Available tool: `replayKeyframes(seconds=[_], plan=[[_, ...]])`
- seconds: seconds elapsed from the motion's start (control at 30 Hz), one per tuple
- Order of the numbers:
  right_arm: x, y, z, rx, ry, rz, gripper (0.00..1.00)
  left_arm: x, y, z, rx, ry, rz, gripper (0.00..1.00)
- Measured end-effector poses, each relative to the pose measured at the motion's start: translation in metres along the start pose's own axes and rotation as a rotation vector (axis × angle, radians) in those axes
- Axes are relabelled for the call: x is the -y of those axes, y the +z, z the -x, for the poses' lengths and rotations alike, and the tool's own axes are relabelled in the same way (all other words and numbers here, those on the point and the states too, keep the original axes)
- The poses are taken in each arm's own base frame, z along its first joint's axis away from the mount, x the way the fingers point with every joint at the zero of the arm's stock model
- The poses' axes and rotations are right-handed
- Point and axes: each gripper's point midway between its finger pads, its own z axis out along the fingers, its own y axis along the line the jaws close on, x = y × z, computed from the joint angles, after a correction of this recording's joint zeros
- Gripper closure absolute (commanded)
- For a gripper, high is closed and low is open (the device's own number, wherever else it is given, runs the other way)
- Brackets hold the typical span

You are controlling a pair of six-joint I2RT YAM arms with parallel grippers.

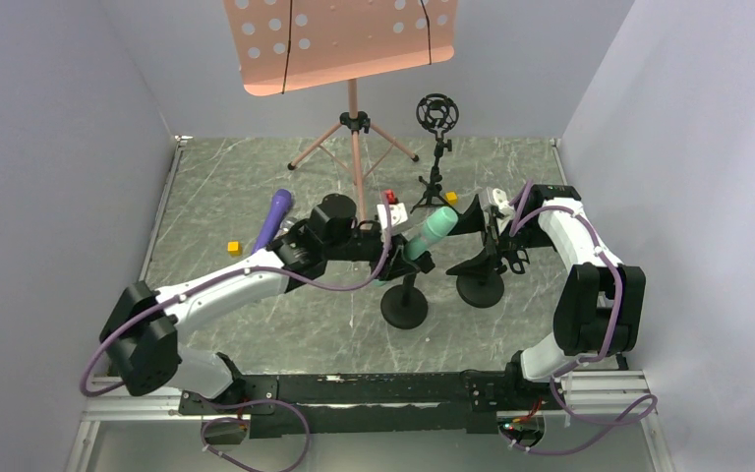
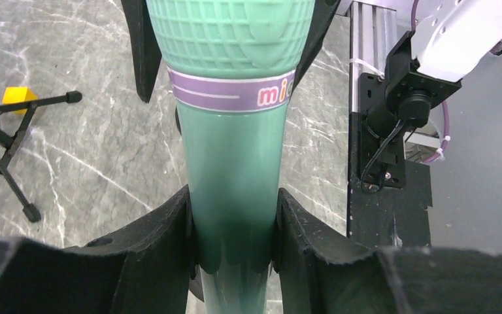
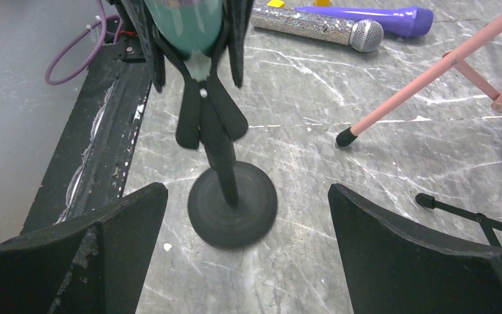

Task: Attach the microphones to the stand

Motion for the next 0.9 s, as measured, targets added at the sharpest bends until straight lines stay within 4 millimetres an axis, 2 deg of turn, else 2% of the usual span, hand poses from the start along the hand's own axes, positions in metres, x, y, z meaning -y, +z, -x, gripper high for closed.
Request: replayKeyframes(seconds=[0.2, 0.27, 0.4, 0.6, 0.8, 0.9], plan=[[0.000, 0.000, 0.000, 0.000, -0.001, 0.000, 0.00, 0.002, -0.036, 0.011, 0.037, -0.041, 0.082, 0.97], [0.000, 0.000, 0.000, -0.001, -0.001, 0.000, 0.00, -0.005, -0.058, 0.017, 0.069, -0.051, 0.144, 0.97], [0.000, 0.000, 0.000, -0.001, -0.001, 0.000, 0.00, -0.031, -0.107, 0.016, 0.112, -0.065, 0.331, 0.97], [0.000, 0.000, 0.000, -0.001, -0.001, 0.000, 0.00, -0.082, -0.186, 0.008, 0.109, -0.089, 0.682, 0.97], [0.000, 0.000, 0.000, -0.001, -0.002, 0.000, 0.00, -0.118, -0.256, -0.002, 0.108, -0.130, 0.963, 0.97], [0.000, 0.000, 0.000, -0.001, -0.001, 0.000, 0.00, -0.130, -0.281, -0.005, 0.115, -0.145, 1.058, 0.97]])
